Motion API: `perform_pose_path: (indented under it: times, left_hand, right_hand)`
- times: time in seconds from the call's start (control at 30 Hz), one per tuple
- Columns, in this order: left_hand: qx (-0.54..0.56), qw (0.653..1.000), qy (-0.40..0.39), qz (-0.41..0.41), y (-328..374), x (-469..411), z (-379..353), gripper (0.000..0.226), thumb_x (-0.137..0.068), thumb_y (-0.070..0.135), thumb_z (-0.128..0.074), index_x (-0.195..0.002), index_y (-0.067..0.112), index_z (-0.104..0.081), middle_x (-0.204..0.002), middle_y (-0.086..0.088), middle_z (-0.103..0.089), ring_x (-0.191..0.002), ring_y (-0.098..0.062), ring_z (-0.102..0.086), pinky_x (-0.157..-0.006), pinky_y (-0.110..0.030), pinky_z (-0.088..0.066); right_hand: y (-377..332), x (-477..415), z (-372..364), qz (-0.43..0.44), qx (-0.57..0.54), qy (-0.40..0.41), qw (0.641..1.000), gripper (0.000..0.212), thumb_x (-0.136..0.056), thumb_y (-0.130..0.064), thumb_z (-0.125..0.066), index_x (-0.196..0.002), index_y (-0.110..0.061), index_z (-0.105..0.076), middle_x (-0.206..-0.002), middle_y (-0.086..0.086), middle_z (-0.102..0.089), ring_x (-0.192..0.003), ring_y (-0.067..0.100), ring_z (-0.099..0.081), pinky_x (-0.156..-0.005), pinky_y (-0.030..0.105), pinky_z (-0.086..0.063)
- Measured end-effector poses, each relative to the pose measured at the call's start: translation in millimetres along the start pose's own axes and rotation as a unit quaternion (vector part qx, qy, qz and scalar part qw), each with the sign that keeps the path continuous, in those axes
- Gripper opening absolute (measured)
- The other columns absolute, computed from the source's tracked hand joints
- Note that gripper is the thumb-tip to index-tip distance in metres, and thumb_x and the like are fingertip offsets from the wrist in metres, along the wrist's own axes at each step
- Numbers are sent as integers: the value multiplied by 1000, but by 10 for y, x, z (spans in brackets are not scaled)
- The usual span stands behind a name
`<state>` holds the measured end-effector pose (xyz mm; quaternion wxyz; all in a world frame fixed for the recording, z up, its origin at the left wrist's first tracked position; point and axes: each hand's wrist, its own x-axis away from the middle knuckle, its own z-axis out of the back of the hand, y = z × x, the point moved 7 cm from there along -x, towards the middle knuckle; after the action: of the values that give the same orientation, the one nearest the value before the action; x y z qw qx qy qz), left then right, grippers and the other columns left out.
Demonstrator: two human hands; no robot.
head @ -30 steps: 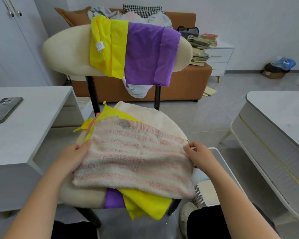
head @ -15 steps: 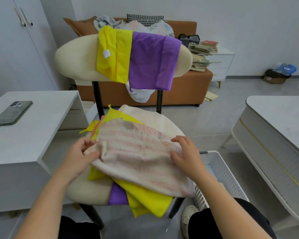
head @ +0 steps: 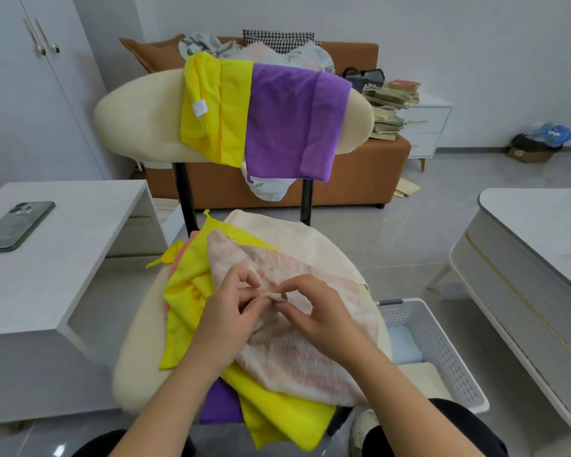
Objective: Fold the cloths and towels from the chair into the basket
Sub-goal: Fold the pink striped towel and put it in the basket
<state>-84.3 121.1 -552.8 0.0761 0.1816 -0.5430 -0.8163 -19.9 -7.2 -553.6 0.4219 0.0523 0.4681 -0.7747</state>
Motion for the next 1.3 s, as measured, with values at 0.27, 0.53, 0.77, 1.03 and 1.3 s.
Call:
perform_pose_path:
  times: [0.27, 0.53, 0.77, 1.03, 1.3]
  left_hand:
    - [-229, 973, 8, -20, 43, 57, 51, 27, -69, 11, -66, -82, 27, -50, -80, 9, -57, -74, -16, -57, -62, -39, -48]
    - [-307, 942, 138, 10, 403, -2, 480, 13, -78, 11, -60, -77, 22, -53, -81, -3, -63, -83, -33, -57, -59, -38, -44]
    - [-259, 940, 222, -31, 775, 11, 1193, 20, -88, 29, -58, -74, 15, -60, -69, -9, -61, -72, -33, -56, -62, -37, -43]
    - [13, 958, 281, 58, 524, -271, 1512, 24, -92, 36, -51, -77, 19, -59, -82, -6, -58, -78, -21, -53, -72, -35, -41]
    - [-80, 932, 272, 227, -698, -441, 1084, 23, -89, 20, -52, -99, 3, -63, -104, -21, -64, -98, -35, -57, -78, -38, -43]
  right_hand:
    - [28, -129, 332, -46, -72, 123, 989, 14, -86, -32, -52, -85, -19, -59, -88, -6, -64, -91, 14, -59, -82, 29, -47]
    - [-293, -360, 1237, -43, -96, 292, 951, 10, -88, -18, -49, -85, -27, -48, -80, -10, -51, -75, -1, -49, -71, 14, -40]
    - [-560, -330, 1962, -50, -78, 380, 920, 10, -98, -17, -47, -90, -24, -46, -79, -9, -49, -64, -8, -48, -62, 9, -37]
    - [-184, -371, 1769, -179, -64, 344, 920, 6, -96, -24, -48, -94, -21, -53, -82, -3, -55, -77, 12, -52, -67, 25, -42]
    - [954, 46, 820, -400, -87, 252, 877, 14, -96, -25, -48, -104, -14, -50, -89, -6, -54, -82, 11, -52, -75, 29, -38]
